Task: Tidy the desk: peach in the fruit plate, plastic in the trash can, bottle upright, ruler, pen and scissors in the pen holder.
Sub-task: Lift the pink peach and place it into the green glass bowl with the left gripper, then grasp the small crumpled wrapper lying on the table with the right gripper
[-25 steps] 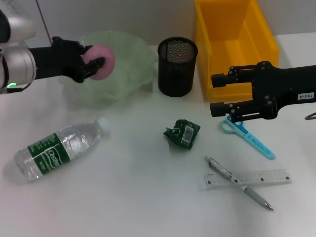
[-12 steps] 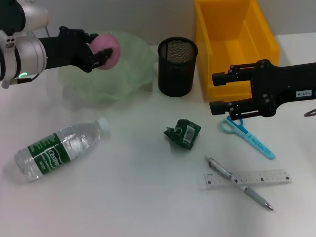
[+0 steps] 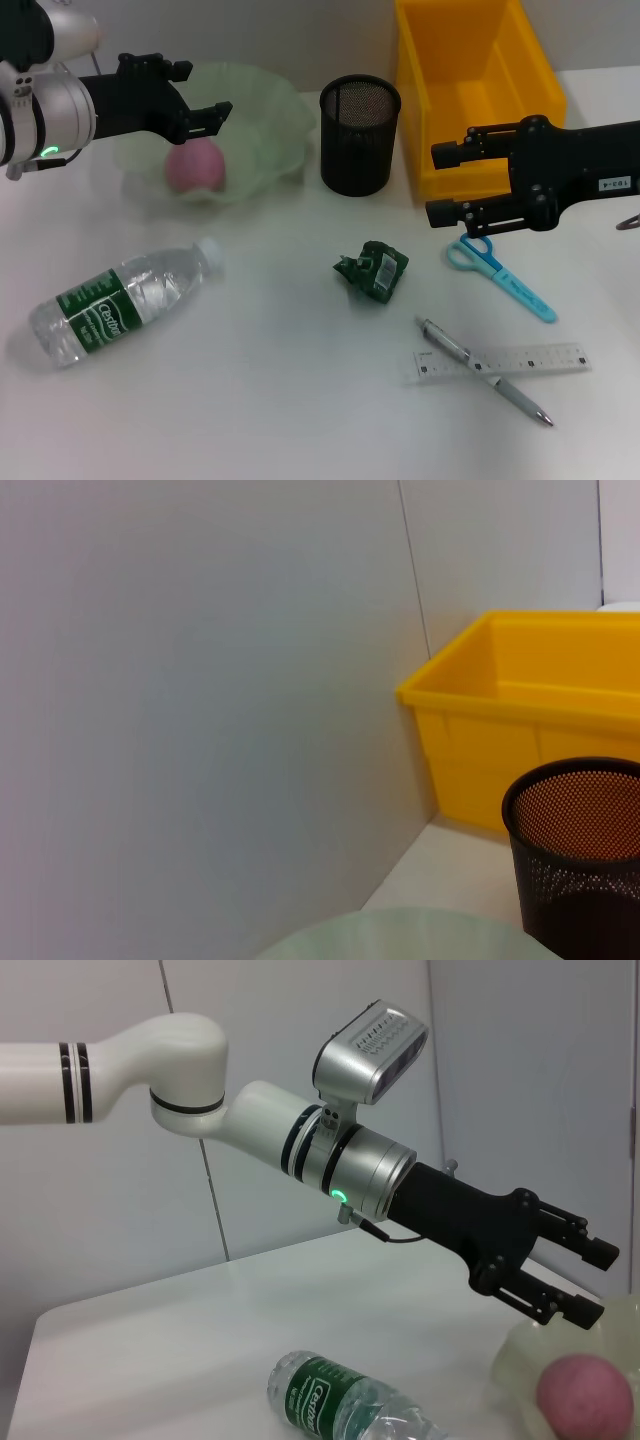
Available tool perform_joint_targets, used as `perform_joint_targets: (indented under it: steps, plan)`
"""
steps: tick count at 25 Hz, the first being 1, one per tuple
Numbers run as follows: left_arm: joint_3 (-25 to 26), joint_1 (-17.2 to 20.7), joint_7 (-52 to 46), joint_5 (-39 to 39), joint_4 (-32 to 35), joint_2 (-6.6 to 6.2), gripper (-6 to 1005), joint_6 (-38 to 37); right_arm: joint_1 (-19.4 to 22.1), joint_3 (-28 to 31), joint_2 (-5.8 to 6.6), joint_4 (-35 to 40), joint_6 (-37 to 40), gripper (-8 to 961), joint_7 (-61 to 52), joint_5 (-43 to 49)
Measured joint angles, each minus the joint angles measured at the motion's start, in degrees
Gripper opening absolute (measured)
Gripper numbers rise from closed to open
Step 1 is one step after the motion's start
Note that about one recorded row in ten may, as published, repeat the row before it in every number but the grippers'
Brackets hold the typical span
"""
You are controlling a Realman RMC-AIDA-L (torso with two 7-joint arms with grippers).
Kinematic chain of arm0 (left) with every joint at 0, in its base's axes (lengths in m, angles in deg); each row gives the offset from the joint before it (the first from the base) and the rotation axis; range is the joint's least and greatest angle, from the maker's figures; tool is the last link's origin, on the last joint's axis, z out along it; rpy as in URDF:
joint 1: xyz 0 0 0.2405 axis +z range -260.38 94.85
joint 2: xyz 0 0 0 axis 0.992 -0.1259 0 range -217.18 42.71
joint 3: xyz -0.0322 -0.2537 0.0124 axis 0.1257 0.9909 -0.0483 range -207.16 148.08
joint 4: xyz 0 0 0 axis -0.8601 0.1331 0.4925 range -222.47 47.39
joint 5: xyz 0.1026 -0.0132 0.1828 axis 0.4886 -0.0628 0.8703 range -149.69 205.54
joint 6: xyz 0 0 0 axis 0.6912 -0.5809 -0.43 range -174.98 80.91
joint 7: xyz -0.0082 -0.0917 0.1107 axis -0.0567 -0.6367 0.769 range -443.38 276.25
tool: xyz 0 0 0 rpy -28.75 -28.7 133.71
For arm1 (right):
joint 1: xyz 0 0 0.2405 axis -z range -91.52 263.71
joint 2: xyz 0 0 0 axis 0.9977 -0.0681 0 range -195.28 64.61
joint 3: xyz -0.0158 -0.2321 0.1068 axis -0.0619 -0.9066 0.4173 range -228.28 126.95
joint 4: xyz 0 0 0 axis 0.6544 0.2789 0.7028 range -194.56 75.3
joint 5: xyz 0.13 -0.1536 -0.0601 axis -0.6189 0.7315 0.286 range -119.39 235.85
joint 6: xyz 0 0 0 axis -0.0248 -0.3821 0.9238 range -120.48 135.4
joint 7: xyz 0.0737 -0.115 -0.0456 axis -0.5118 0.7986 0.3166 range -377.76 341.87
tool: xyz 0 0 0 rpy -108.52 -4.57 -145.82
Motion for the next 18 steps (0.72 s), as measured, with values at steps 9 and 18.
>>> perform_joint_targets:
  steps: [9,18]
  plan:
    - [1.2,3.5,0.0,-4.9,2.7,-0.45,701,-4.7,-0.1,0.0,0.05,0.4,0.0,753,-0.2,0.3]
    - [11.1,9.7,0.3,-7.9,5.8,-1.27,697,-24.1,-0.1,0.0,-0.02,3.0,0.0,753,-2.3,2.0]
